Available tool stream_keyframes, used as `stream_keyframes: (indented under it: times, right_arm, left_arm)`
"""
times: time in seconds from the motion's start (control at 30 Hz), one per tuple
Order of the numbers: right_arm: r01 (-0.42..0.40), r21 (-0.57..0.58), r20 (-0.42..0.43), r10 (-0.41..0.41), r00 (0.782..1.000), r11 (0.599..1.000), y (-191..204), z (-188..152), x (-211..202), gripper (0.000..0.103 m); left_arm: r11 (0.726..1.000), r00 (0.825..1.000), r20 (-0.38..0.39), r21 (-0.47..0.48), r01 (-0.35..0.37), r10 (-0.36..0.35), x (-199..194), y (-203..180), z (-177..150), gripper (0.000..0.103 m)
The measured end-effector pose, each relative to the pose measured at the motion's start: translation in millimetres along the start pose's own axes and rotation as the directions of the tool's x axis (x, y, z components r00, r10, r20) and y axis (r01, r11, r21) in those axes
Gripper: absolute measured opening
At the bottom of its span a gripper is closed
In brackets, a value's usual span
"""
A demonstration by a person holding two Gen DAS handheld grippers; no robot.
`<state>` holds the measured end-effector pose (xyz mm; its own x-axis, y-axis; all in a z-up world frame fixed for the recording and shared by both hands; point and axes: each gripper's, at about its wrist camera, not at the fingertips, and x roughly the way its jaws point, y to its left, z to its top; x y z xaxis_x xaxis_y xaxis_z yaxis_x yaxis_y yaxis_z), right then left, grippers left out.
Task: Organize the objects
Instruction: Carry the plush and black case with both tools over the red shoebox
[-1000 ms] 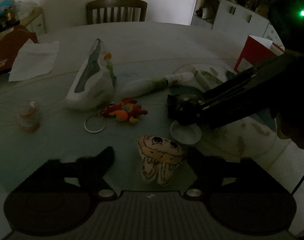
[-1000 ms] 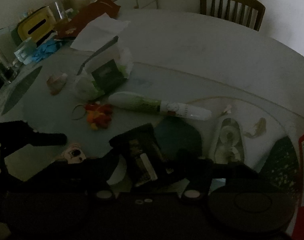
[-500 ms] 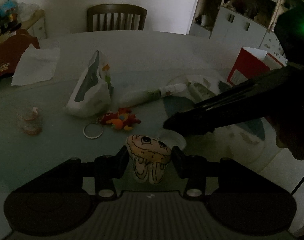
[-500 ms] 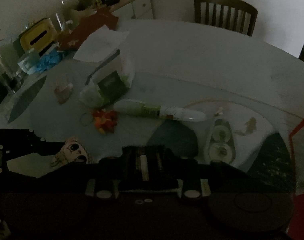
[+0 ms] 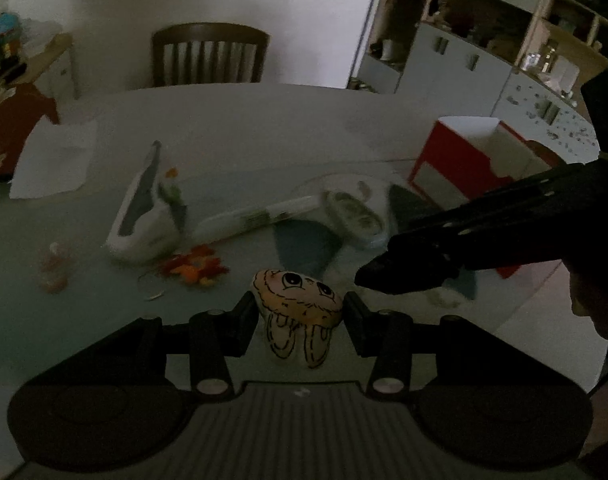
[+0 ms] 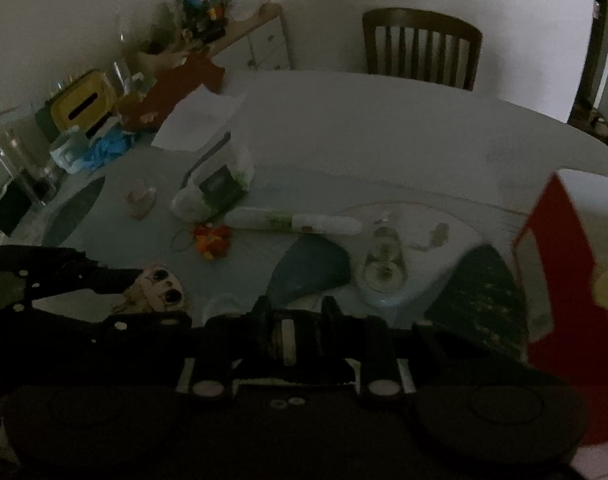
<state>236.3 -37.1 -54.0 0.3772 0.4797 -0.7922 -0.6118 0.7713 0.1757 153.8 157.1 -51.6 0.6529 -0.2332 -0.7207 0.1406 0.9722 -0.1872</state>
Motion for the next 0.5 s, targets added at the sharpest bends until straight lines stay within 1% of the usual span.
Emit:
stream_keyframes:
  times: [0.23, 0.5]
  right_arm:
    - [0.020, 0.024, 0.037, -0.021, 0.999, 1.000, -25, -3, -44, 0.025]
    - [0.052, 0.040, 0.094, -0.055, 0.994, 0.998, -67, 4, -83, 0.025]
  left_arm:
    - [0.997, 0.998, -0.003, 0.038, 0.060, -0.060, -3, -37, 19, 0.045]
    - [0.989, 0.995, 0.009, 0.117, 0.094, -0.095, 7, -88, 51, 0.045]
